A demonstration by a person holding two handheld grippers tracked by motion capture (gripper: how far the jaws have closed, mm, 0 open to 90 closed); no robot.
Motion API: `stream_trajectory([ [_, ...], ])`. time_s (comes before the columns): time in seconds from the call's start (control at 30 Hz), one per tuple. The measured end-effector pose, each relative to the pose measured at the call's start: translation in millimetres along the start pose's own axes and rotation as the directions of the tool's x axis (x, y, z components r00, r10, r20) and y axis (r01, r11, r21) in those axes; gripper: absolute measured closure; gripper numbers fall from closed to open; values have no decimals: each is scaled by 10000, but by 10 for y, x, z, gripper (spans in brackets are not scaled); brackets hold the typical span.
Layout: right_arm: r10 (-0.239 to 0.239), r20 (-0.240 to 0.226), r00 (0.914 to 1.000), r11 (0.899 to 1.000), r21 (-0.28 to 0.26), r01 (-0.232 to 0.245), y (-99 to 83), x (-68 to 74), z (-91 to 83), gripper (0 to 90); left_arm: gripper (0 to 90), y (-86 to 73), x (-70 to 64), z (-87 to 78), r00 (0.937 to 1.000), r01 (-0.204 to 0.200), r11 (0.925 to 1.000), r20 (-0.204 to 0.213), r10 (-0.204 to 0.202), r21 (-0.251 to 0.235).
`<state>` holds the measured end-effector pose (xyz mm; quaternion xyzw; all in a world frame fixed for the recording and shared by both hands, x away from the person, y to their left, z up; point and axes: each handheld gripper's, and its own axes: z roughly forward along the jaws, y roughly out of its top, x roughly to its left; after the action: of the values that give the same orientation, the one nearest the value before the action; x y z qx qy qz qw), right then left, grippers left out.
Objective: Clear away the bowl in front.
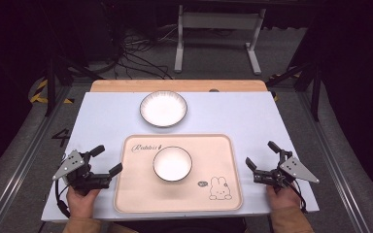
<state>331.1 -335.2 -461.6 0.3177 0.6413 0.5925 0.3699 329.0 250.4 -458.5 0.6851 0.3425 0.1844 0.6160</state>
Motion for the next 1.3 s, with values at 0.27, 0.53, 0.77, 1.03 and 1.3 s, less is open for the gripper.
stream_trajectory([
  [0.27, -6, -1, 10000, 10000, 1, 6, 0, 2, -1, 1, 13, -69, 5, -30, 9998, 144, 9999, -106, -145, -71],
  [0.53, -71, -12, 10000, 10000, -4, 71, -1, 3, -3, 1, 9, -116, 7, -29, 9999, 135, 9999, 20, -135, 15],
  [0.77, -98, -9, 10000, 9999, 22, 98, -1, 8, -4, 1, 9, -125, -8, 7, 10000, 4, 9994, 32, -5, 341],
  [1.03, -98, 3, 10000, 10000, 17, 98, -1, 6, -4, 1, 12, -125, -5, 11, 9996, 162, 9988, -237, -152, 458],
  [1.3, -90, 3, 10000, 10000, 33, 90, 0, 9, -2, 1, 12, -125, -6, 8, 9997, 168, 9990, -165, -161, 411],
])
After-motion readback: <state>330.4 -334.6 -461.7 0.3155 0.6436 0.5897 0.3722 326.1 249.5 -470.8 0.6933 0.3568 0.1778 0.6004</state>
